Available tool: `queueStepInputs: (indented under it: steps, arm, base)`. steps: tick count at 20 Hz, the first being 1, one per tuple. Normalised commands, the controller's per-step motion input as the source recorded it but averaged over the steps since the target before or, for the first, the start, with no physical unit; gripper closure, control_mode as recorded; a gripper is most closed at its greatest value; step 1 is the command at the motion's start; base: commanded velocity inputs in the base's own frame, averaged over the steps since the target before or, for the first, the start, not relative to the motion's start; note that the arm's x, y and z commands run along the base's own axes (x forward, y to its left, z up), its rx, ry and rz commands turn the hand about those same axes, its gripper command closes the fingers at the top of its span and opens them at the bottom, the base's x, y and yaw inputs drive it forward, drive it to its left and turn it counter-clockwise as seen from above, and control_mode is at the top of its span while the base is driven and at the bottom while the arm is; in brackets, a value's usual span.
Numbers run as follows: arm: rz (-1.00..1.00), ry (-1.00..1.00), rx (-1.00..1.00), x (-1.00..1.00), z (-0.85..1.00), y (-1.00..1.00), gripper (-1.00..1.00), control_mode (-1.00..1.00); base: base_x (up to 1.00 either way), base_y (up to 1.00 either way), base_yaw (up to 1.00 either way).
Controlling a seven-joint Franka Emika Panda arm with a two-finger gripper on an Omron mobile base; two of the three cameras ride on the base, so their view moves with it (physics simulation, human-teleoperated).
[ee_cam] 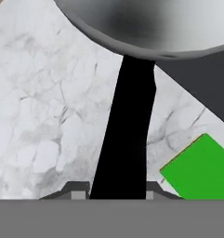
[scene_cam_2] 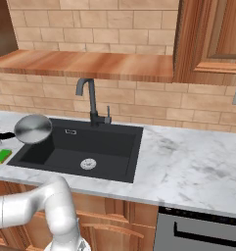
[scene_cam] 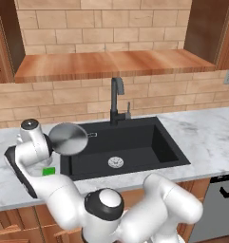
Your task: Pick the pan and sponge and place them into the sink. Then turn on the water.
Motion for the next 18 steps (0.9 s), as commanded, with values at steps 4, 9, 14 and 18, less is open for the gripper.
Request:
queueStepInputs:
  steps: [4, 9, 14, 18]
  arm:
    - [-0.12, 0.0, 0.06, 0.0, 0.02, -0.69, 1.0, -1.0]
    - [-0.09, 0.0, 0.05, 0.0, 0.18, -0.49, 1.0, -1.0]
    - [-0.12, 0.0, 0.06, 0.04, 0.15, -0.35, 1.0, -1.0]
    - [-0.15, 0.0, 0.06, 0.0, 0.35, -0.22, 1.0, -1.0]
  base:
    - [0.0, 0.0, 0.0]
    - [0.0, 0.0, 0.0]
    - [0.0, 0.0, 0.0]
    - [0.0, 0.0, 0.0]
